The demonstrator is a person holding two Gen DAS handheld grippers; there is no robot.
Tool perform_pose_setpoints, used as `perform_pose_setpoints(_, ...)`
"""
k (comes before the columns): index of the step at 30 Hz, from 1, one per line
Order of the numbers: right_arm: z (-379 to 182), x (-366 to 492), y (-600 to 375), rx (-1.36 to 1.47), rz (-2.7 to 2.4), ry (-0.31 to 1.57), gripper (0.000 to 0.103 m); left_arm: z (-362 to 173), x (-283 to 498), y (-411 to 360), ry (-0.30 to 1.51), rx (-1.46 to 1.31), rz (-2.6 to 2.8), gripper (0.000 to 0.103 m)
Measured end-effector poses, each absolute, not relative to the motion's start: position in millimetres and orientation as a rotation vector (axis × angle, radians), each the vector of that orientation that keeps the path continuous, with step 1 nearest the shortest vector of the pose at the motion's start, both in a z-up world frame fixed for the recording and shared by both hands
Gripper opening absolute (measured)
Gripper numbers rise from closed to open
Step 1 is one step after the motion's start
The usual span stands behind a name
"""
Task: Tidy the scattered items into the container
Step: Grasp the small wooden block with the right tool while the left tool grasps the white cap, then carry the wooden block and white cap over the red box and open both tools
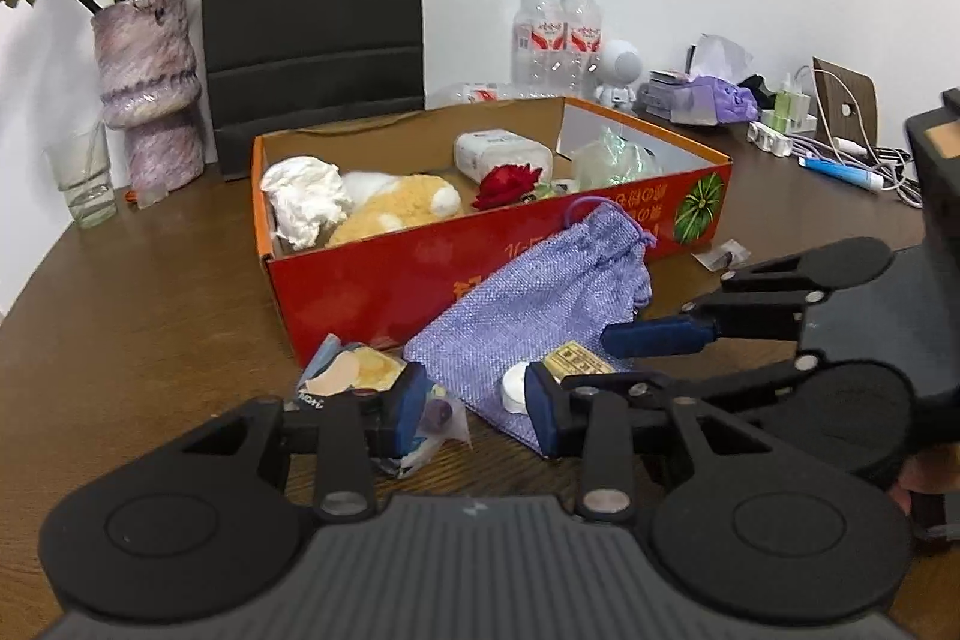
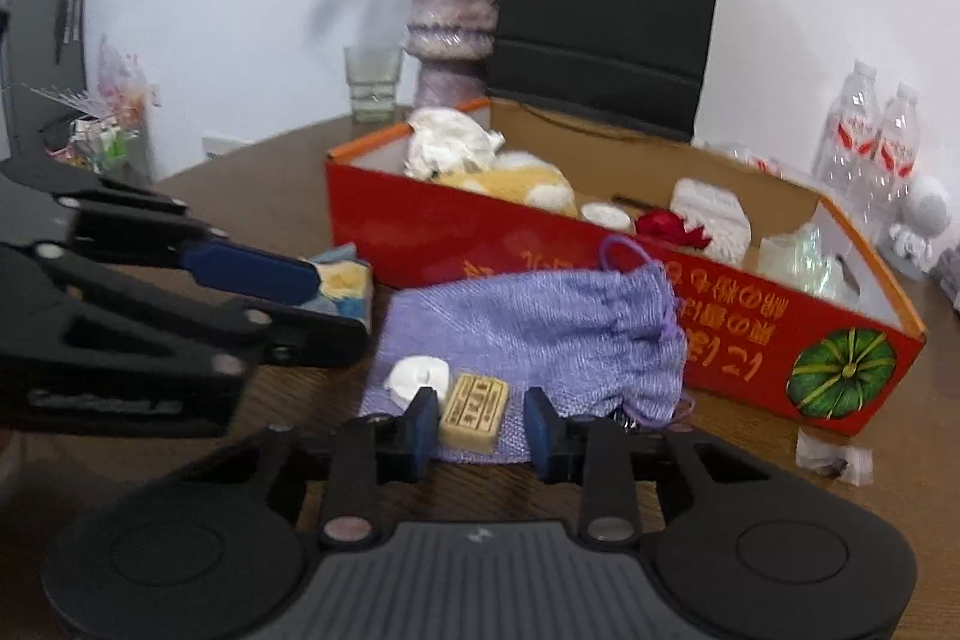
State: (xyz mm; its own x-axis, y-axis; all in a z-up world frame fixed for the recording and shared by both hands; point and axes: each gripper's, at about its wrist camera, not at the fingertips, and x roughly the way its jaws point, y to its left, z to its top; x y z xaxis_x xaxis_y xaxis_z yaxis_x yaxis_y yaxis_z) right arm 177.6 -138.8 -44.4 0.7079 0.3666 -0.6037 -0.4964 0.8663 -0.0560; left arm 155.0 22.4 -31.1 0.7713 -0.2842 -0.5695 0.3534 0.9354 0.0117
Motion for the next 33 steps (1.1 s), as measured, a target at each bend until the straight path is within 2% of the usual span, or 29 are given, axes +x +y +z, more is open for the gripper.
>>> perform_pose_setpoints(2,-46.3,177.9,-141.5,-0.206,0.477,0.634,0.027,-32.2,159.4,17.5,0.606,0.126,-0.364,0.037)
perform_pose_setpoints(3,-46.1,178.4,-143.2,-0.190,0.480,0.640,0.019,-33.1,161.5,14.2,0.609,0.131,-0.372,0.036)
perform_pose_setpoints(10,-43.8,180.3,-169.8,-0.090,0.447,0.627,0.020,-44.7,181.8,-1.1,0.662,0.122,-0.390,0.039)
perform_pose_setpoints(15,-44.1,178.1,-179.1,-0.088,0.433,0.622,0.020,-42.3,176.3,-6.7,0.656,0.100,-0.363,0.047)
perform_pose_setpoints(26,-38.6,163.6,-200.3,-0.084,0.406,0.585,0.020,-48.5,177.7,-34.7,0.694,0.112,-0.300,0.047)
perform_pose_setpoints(28,-38.2,161.8,-202.8,-0.080,0.410,0.581,0.020,-53.4,179.6,-37.7,0.695,0.114,-0.291,0.044)
perform_pose_setpoints(30,-37.8,160.2,-203.1,-0.077,0.417,0.575,0.020,-52.7,178.1,-40.0,0.685,0.124,-0.288,0.028)
perform_pose_setpoints(31,-37.4,159.1,-203.7,-0.076,0.421,0.572,0.020,-51.8,177.0,-40.3,0.678,0.129,-0.285,0.011)
perform_pose_setpoints(32,-37.0,158.5,-203.9,-0.076,0.424,0.570,0.019,-50.6,175.7,-39.9,0.671,0.130,-0.286,0.006)
perform_pose_setpoints(33,-36.6,157.8,-204.1,-0.076,0.428,0.568,0.019,-49.0,174.3,-39.7,0.664,0.130,-0.290,0.006)
